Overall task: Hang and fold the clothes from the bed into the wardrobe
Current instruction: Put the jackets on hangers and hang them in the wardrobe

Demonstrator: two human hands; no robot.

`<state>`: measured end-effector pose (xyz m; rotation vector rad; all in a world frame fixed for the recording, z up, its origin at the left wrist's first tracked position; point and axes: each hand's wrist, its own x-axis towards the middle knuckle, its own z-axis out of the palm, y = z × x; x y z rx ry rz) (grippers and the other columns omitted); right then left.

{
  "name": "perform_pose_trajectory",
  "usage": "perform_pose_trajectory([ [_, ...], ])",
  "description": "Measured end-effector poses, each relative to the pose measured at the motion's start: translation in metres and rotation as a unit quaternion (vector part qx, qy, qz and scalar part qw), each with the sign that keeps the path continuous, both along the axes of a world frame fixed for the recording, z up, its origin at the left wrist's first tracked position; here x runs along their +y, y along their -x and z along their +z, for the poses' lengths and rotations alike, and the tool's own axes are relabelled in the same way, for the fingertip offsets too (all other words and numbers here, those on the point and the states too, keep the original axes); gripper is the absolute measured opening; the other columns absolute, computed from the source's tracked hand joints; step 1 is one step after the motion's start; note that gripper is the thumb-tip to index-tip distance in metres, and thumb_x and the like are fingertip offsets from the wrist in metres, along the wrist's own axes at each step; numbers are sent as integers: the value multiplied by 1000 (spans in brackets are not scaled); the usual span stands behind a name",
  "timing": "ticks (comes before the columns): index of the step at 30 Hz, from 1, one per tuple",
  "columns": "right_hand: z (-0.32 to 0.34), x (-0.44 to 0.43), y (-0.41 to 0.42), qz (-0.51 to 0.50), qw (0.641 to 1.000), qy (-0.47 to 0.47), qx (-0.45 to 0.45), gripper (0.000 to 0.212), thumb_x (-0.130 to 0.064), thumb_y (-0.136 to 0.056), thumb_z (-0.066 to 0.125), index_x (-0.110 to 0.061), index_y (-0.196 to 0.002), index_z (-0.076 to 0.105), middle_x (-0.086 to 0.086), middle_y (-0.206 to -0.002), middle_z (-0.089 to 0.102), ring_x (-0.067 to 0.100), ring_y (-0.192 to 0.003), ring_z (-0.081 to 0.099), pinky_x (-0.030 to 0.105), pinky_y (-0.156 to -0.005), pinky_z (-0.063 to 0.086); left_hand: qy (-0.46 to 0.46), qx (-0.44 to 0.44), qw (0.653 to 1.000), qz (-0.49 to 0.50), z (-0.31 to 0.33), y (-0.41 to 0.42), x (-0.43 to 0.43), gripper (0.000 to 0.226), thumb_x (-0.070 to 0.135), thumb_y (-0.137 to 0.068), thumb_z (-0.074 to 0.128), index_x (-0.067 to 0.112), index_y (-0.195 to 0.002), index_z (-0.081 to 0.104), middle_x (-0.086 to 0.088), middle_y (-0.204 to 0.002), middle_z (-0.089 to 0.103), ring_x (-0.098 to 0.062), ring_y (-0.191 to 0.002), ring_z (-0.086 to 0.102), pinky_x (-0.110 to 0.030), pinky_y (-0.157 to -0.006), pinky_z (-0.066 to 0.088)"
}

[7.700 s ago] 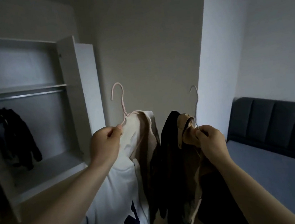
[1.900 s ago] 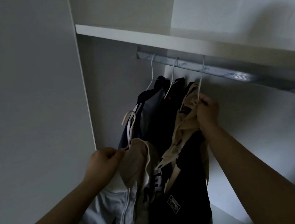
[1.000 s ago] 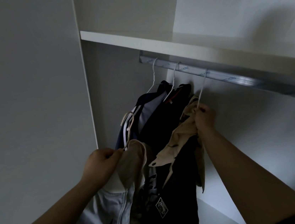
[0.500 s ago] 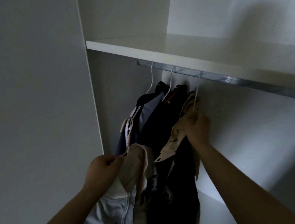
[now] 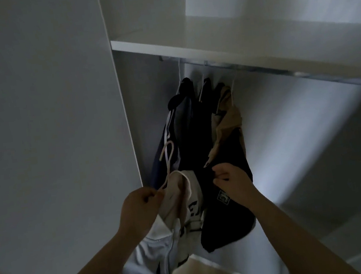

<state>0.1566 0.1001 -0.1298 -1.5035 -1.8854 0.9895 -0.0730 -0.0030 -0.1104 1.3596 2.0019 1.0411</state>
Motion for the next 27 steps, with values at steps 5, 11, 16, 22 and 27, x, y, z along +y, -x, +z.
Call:
perform_pose_trajectory([
  [5,-16,-38,-8,51,999,7,-6,40,-11,-93,60,-16,-132,53,0,-133,52,10,-119,50,20,-98,39,2,-5,999,-48,6,-2,-29,25,20,-86,59,13,-64,69,-13,-66,63,-14,-58,52,-18,-53,34],
  [11,-7,-44,-17,157,983,-45,-88,52,-15,-98,53,-19,-147,37,-1,-154,33,14,-143,27,36,-118,25,-28,37,996,-72,21,-8,-57,40,24,-88,60,5,-54,53,1,-49,37,-7,-46,36,-19,-50,28],
  [16,0,-49,-33,182,974,-99,-93,39,-20,-100,50,-12,-138,50,5,-138,51,17,-130,44,35,-109,34,-73,63,991,-91,39,-19,-81,40,15,-88,63,31,-51,60,7,-44,44,-4,-43,42,-11,-48,32],
  [22,-6,-85,-49,175,971,-162,-17,28,-24,-96,57,-30,-71,45,-10,-73,42,2,-70,44,20,-66,34,-81,79,990,-80,36,-28,-105,49,10,-85,67,40,-48,60,11,-45,49,-4,-47,47,-11,-48,31],
  [27,-7,-118,-68,128,976,-175,11,32,-23,-96,58,-33,-69,42,-12,-66,42,1,-64,46,13,-62,33,-86,60,989,-103,37,-30,-104,36,11,-84,69,33,-55,65,-1,-54,56,-5,-48,47,-13,-48,31],
])
